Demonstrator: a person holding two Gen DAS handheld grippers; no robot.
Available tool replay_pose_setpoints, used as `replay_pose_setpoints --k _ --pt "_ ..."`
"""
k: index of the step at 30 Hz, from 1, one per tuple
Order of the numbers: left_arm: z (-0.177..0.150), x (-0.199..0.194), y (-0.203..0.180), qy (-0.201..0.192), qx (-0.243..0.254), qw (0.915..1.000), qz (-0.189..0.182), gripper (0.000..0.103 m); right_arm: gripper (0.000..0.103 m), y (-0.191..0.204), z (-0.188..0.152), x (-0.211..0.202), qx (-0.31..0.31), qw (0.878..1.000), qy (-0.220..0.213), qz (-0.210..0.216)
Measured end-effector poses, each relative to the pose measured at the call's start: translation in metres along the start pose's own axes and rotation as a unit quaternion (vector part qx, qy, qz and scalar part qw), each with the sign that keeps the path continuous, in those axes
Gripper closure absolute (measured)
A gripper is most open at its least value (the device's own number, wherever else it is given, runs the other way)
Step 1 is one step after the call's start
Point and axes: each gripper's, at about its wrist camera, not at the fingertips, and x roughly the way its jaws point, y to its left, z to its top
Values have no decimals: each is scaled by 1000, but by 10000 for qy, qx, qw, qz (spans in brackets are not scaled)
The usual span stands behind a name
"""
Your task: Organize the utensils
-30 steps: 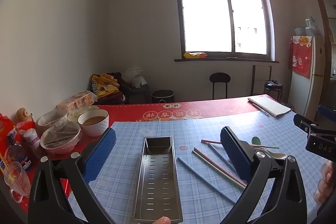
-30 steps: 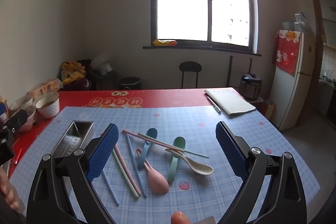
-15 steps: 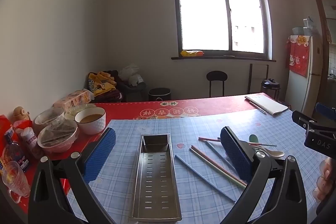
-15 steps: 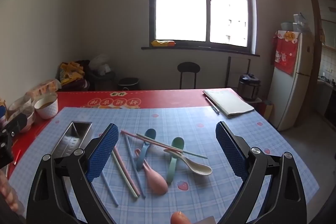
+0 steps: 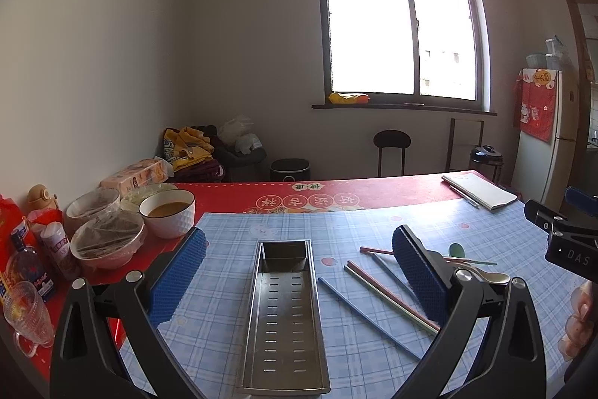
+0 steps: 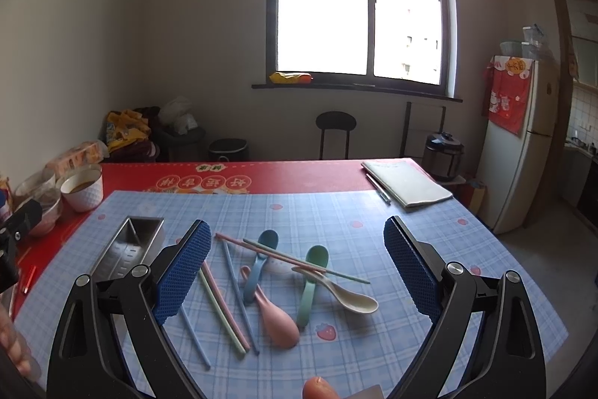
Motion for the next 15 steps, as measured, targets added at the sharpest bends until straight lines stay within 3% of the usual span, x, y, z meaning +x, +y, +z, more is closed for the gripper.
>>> replay_pose_setpoints --k 15 --pt "-2 0 -2 23 24 10000 -9 5 12 -4 -2 3 34 10000 13 -42"
